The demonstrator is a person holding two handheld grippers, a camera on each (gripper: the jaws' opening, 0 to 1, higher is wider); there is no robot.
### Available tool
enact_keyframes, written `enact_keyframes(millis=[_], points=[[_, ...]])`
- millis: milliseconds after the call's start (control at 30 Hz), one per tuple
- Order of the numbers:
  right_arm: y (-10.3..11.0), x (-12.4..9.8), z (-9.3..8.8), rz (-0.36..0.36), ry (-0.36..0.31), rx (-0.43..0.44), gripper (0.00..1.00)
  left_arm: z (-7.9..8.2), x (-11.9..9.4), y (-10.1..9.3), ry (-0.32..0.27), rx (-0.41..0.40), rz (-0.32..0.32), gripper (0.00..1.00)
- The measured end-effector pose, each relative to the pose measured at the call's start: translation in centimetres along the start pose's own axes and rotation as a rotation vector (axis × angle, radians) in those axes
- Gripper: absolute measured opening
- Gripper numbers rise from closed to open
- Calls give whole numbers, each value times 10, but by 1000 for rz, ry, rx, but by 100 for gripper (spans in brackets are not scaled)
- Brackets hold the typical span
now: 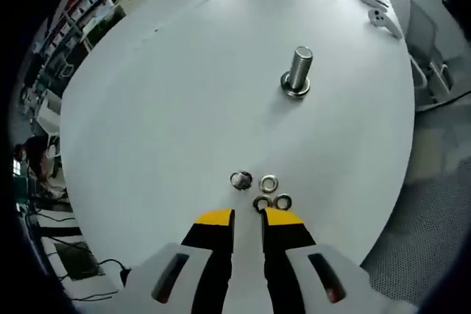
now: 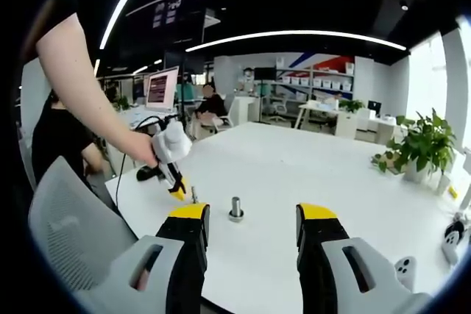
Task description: Place the washer onto the threaded stud by aligning its center hole with the stud, sliding it down to the base, and recovering from edge contact or off-axis alignment until the washer reaches the visible bottom stop.
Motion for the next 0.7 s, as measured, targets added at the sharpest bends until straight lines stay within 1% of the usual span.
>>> enact_keyframes(millis=[133, 267, 433, 700], points=[[0, 0, 0, -1, 1, 2, 49, -4, 7, -5, 9, 3, -2, 12], [0, 0, 0, -2, 2, 1, 49, -3, 9, -5, 2, -24, -4, 12], [-1, 0, -1, -4, 4, -1, 49, 2, 13, -5, -13, -77, -4, 13], [-1, 0, -1, -5, 6, -3, 49, 3, 19, -7, -9, -85, 1, 13]])
Point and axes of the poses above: the point that each gripper's makers call its tool centre point, and the gripper's own axes: x roughly forward along the fingers, y roughly to its left, z roughly out of its top, the point moved 2 cm from there along -x, roughly backward along the fingers, and after that the axes turned 7 degrees about z, right-handed, at the moved point
